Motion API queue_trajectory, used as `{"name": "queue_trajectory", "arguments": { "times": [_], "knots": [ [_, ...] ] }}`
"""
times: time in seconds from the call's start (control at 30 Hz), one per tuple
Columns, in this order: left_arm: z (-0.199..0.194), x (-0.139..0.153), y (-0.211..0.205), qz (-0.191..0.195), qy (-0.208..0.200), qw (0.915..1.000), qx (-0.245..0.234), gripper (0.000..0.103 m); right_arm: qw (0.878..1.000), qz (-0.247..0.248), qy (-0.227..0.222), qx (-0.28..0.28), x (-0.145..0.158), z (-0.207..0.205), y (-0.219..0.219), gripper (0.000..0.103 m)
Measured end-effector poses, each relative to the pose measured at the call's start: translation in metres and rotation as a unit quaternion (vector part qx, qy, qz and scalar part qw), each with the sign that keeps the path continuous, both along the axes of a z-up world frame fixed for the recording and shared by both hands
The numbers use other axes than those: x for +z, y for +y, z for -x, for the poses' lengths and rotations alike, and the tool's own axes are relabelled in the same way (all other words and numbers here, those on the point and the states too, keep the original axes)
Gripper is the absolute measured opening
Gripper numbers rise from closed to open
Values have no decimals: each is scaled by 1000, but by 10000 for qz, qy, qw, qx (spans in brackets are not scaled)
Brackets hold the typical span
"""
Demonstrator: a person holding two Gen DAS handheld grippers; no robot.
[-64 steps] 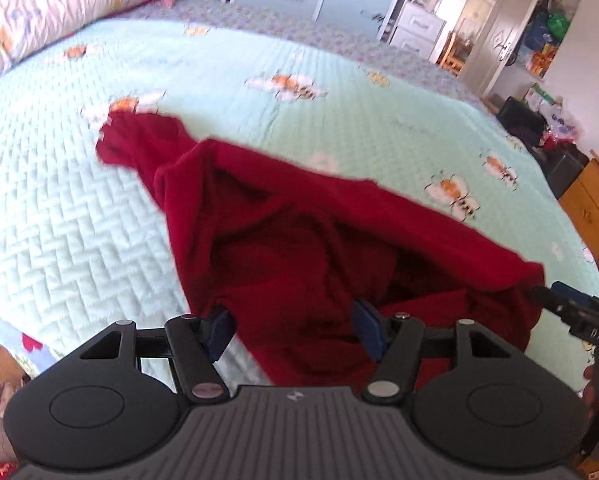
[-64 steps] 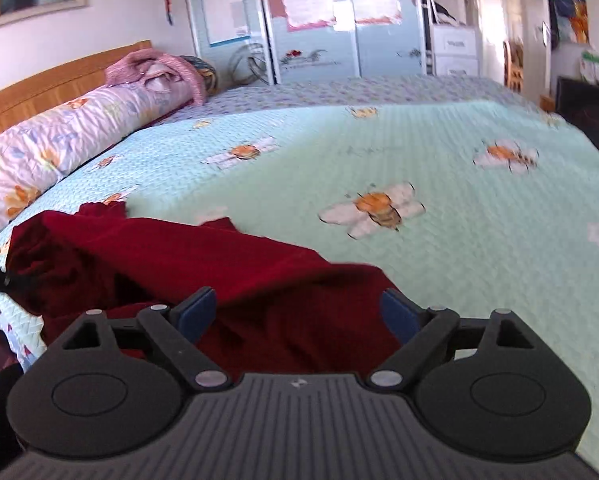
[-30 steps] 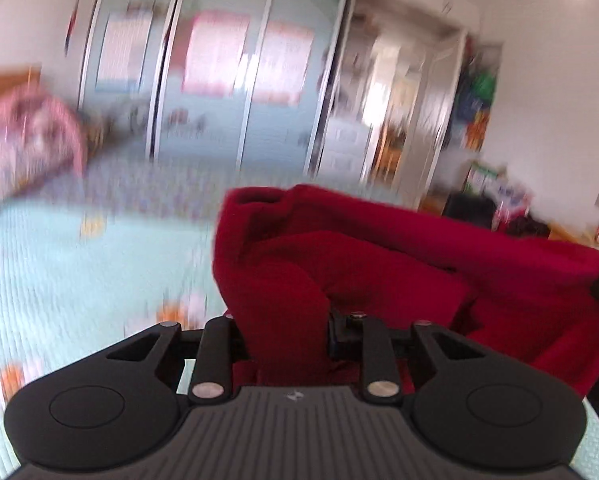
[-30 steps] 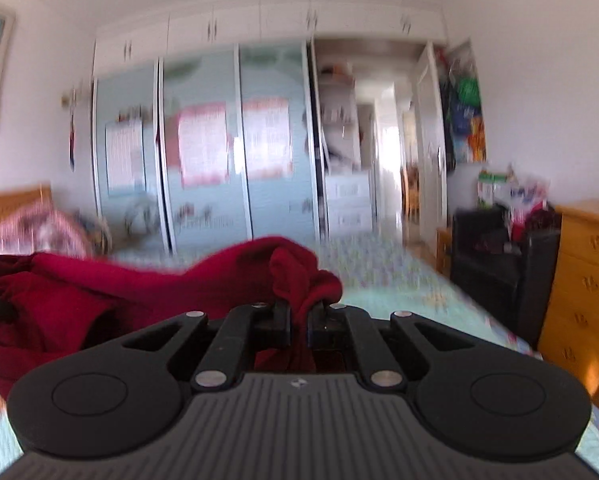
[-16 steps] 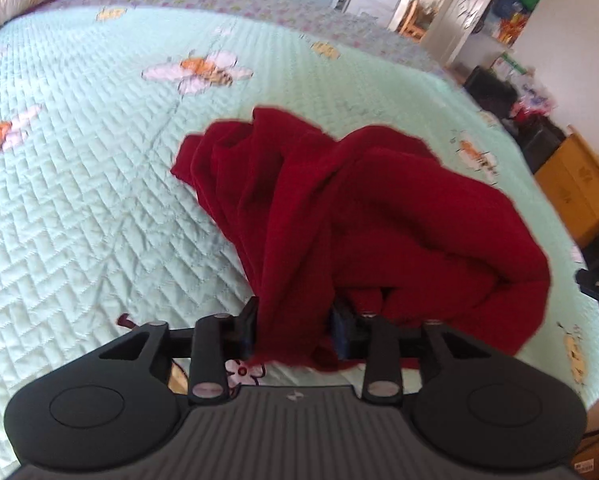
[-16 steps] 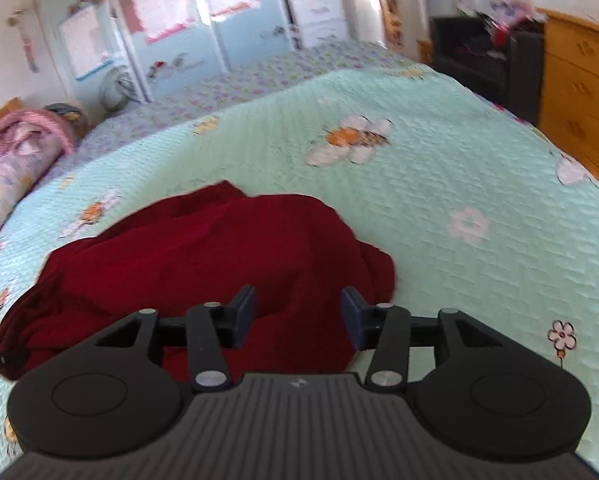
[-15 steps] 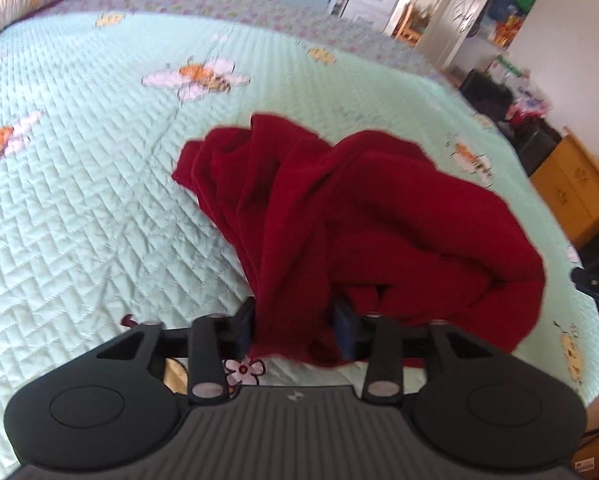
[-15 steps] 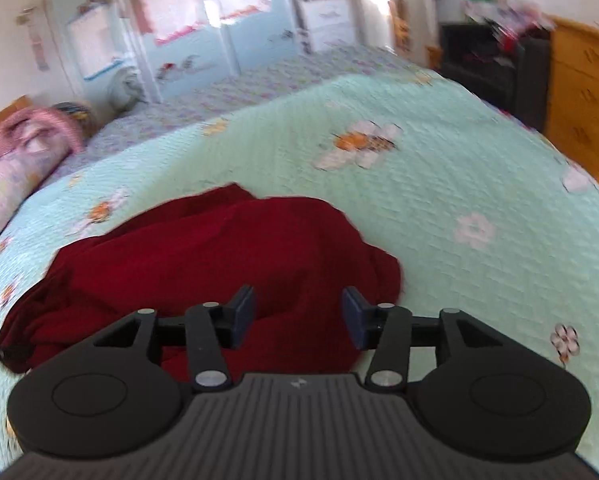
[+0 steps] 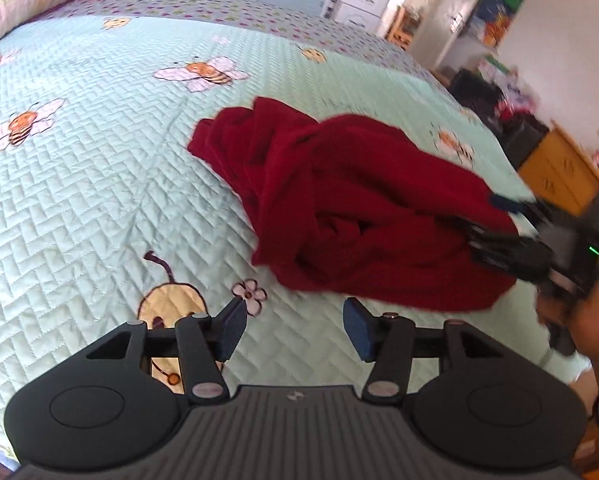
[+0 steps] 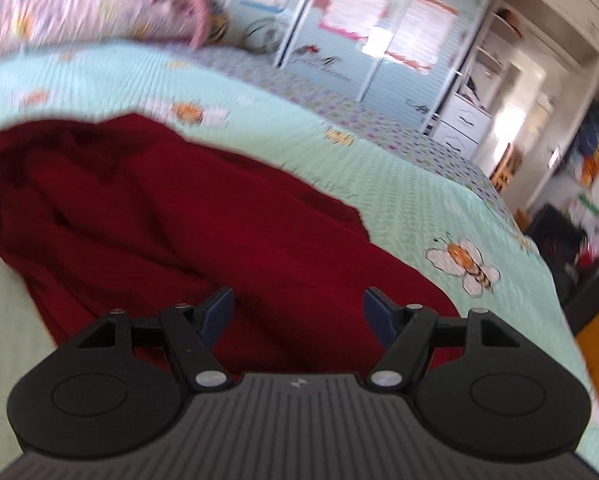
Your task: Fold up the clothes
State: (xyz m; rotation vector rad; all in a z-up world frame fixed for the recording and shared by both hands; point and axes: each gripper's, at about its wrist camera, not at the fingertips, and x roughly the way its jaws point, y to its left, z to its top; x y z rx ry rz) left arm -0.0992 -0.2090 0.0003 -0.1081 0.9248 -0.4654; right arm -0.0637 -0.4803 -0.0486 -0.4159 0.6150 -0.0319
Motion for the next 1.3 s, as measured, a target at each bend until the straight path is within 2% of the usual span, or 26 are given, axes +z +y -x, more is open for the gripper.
{"name": "queue_trajectory", "arguments": {
  "times": [0.07, 0.13, 0.17, 0.2, 0.23, 0.3, 0.4, 0.5, 0.63, 0.7, 0.77, 0.9, 1.0, 1.07, 1.1, 1.2, 1.27, 1.3],
  "knots": [
    [0, -3, -6, -68, 25, 10000, -45, 56, 9997, 225, 97, 6, -8, -12, 6, 71],
    [0, -6, -13, -95, 48, 9999, -97, 56, 9994, 327, 107, 16, -13, -21, 5, 63],
    [1, -7, -16, -129, 49, 9998, -132, 56, 9996, 248, 110, -27, -13, -24, 1, 38],
    [1, -8, -19, -173, 45, 9997, -172, 56, 9998, 117, 115, -90, -12, -25, -3, 3],
    [2, -9, -23, -211, 34, 9996, -210, 56, 9996, -178, 64, -192, -7, -25, -9, 4],
    [3, -10, -29, -279, 5, 9992, -286, 56, 9922, -1127, -244, -474, 14, -21, -31, 4],
    [4, -10, -37, -317, -37, 9988, -382, 56, 9632, -2452, -819, -734, 54, -4, -65, 4],
    [6, -8, -47, -329, -146, 9982, -477, 56, 9385, -3120, -1302, -697, 87, 20, -84, 4],
    [14, -1, -66, -445, -497, 9952, -716, 56, 9082, -3769, -1634, -801, 107, 60, -100, 4],
    [19, 3, -77, -565, -766, 9916, -881, 56, 8917, -4147, -1639, -781, 108, 80, -108, 4],
    [25, 7, -89, -684, -1033, 9868, -1046, 57, 8844, -4340, -1555, -728, 104, 96, -110, 4],
    [27, 13, -113, -931, -1476, 9765, -1263, 58, 8923, -4207, -1478, -710, 92, 120, -103, 4],
    [25, 19, -128, -1008, -1698, 9716, -1306, 59, 8926, -4233, -1452, -540, 80, 144, -99, 4],
    [19, 22, -127, -845, -1638, 9752, -1225, 64, 8905, -4375, -1207, -339, 64, 162, -93, 4],
    [16, 23, -126, -741, -1587, 9775, -1172, 68, 8955, -4348, -935, -162, 54, 167, -86, 4],
    [5, 25, -124, -484, -1363, 9843, -1009, 68, 9132, -4054, 99, 408, 20, 172, -58, 4],
    [-6, 21, -131, -417, -1075, 9888, -943, 68, 9235, -3768, 601, 405, 2, 171, -44, 5],
    [-10, 19, -136, -362, -954, 9901, -963, 68, 9277, -3622, 826, 379, -7, 170, -37, 9]
  ]
}}
